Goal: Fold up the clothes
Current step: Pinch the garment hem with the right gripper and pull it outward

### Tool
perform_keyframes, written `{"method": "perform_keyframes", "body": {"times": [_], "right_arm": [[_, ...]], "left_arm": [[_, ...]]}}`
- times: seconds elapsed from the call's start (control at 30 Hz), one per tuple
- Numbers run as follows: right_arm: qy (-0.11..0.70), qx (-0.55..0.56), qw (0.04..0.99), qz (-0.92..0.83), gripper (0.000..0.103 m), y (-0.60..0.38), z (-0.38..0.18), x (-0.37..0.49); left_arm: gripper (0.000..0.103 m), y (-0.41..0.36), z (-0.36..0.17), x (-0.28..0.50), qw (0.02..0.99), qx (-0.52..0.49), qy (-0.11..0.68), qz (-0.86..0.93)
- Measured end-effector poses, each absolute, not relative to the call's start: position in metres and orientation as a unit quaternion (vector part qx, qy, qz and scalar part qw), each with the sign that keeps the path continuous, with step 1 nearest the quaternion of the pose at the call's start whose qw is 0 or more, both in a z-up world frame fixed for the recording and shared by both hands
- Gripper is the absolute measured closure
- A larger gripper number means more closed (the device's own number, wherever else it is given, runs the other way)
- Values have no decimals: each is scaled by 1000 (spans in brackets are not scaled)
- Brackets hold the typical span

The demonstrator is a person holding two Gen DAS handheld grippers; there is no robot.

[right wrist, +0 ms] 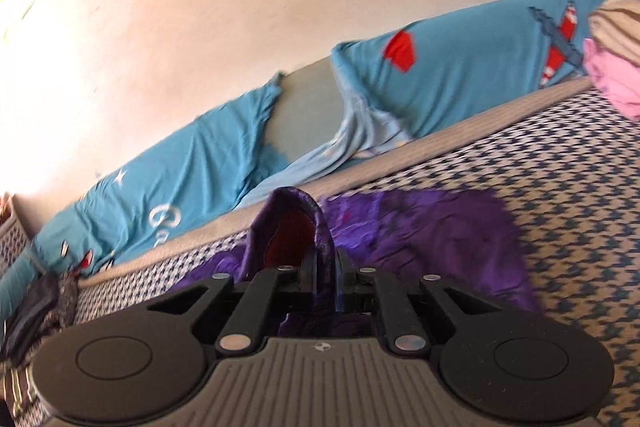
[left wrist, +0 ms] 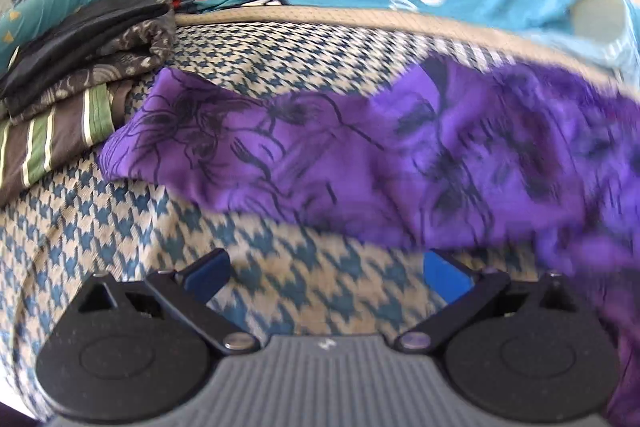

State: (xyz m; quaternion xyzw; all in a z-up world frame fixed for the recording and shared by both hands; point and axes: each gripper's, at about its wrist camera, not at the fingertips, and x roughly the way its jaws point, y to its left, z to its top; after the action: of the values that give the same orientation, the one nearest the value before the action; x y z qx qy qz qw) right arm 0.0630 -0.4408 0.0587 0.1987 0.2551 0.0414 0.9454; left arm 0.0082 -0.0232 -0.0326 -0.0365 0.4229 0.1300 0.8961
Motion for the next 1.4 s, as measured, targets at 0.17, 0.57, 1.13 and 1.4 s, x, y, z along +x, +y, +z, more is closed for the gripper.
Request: {"method": "perform_keyframes", "body": {"times": [0.17,0.57,1.13,1.4], "right_arm": [[224,231,947,-12,94,-492,69,46],[178,259,933,-177,94,-592,68,-4],[288,300,910,0,45,-548,37,30],[323,244,914,24,37,-520,24,48]], "left_arm": [[0,-31,-34,-4,899,-29,420,122],[0,-37,-35,-12,901,-18,414,126],[0,-53,-11,-4,884,-97,449,84],[0,-137,33,2,906,-66,418,-13]]}}
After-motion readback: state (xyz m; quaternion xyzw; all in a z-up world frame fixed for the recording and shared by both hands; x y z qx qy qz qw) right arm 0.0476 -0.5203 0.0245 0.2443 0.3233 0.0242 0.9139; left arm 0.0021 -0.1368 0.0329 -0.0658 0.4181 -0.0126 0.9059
